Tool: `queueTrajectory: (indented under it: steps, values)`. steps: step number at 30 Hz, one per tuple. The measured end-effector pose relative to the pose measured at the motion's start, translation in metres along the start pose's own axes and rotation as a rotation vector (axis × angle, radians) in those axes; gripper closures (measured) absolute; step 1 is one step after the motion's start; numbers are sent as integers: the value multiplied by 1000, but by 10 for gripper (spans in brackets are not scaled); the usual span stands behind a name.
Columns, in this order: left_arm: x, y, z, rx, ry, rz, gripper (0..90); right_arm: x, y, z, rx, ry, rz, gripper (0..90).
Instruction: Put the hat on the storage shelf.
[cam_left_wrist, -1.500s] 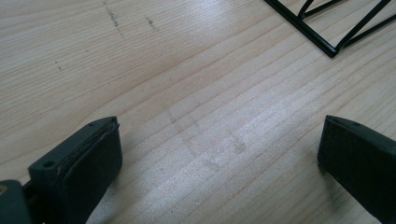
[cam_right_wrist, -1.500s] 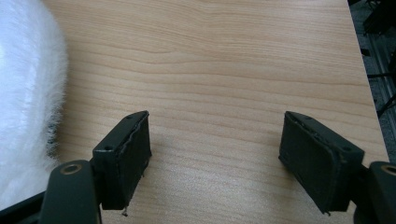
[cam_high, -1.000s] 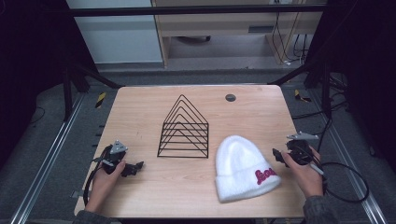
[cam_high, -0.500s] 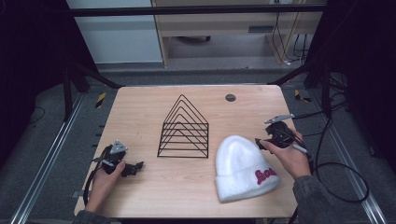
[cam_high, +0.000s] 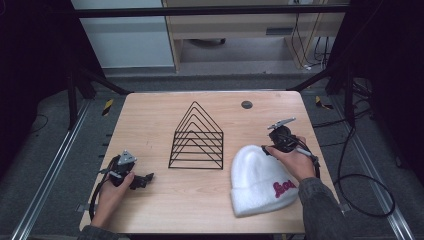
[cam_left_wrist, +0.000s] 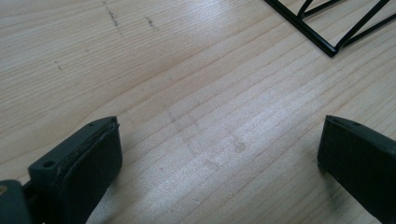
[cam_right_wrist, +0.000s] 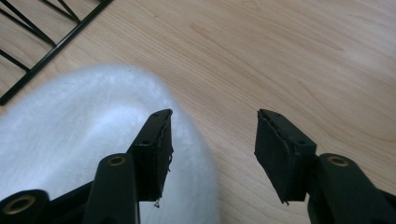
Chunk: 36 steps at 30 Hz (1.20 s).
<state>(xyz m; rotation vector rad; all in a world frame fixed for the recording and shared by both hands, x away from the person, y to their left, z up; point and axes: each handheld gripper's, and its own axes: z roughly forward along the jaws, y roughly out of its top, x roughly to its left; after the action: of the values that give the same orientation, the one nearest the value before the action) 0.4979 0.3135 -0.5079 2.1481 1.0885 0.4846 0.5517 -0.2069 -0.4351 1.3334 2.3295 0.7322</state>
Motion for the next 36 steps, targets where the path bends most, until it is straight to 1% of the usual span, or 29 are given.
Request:
queueTrajectory:
  steps: [2, 3, 7, 11, 13, 16, 19, 21, 22, 23, 24, 25, 26, 27, 28, 29, 30, 31, 33, 34, 35, 36]
  values:
    - [0, 0, 0, 0, 0, 0, 0, 1, 0, 2, 4, 5, 0, 470]
    - [0, 0, 0, 0, 0, 0, 0, 3, 1, 7, 4, 22, 17, 469]
    - [0, 0, 0, 0, 0, 0, 0, 5, 0, 13, 18, 26, 13, 453]
    - [0, 0, 0, 0, 0, 0, 0, 6, -3, 24, 32, 42, 33, 433]
    - [0, 0, 0, 0, 0, 0, 0, 7, -3, 26, 35, 42, 32, 430]
    - [0, 0, 0, 0, 0, 1, 0, 9, -4, 33, 57, 50, 33, 428]
    - [0, 0, 0, 0, 0, 1, 0, 11, -5, 39, 76, 56, 25, 458]
    - [0, 0, 0, 0, 0, 1, 0, 12, -6, 41, 75, 66, 31, 505]
    - [0, 0, 0, 0, 0, 1, 0, 12, -6, 41, 75, 66, 31, 505]
    - [0, 0, 0, 0, -1, 1, 0, 12, -6, 41, 77, 76, 30, 553]
    - [0, 0, 0, 0, -2, 0, 0, 13, -6, 40, 80, 90, 21, 665]
    - [0, 0, 0, 0, -2, 0, 0, 14, -5, 38, 73, 91, 20, 723]
    - [0, 0, 0, 0, -1, 1, 0, 14, -5, 38, 73, 91, 20, 723]
    - [0, 0, 0, 0, -1, 1, 0, 13, -5, 36, 60, 101, 17, 761]
    - [0, 0, 0, 0, -1, 2, 0, 13, -5, 33, 55, 109, 27, 783]
    - [0, 0, 0, 0, -1, 1, 0, 13, -6, 29, 45, 119, 18, 811]
    - [0, 0, 0, 0, -1, 1, 0, 13, -7, 25, 33, 123, 16, 811]
    - [0, 0, 0, 0, -2, 0, 0, 13, -7, 25, 33, 123, 16, 817]
    - [0, 0, 0, 1, -1, 0, 0, 14, -7, 17, 7, 129, 17, 823]
    - [0, 0, 0, 0, -1, 0, 0, 16, -8, 7, -30, 130, 8, 825]
    - [0, 0, 0, -1, -1, -1, 0, 16, -8, 7, -30, 130, 8, 825]
    - [0, 0, 0, -2, -1, -3, 0, 18, -9, -6, -68, 133, 8, 826]
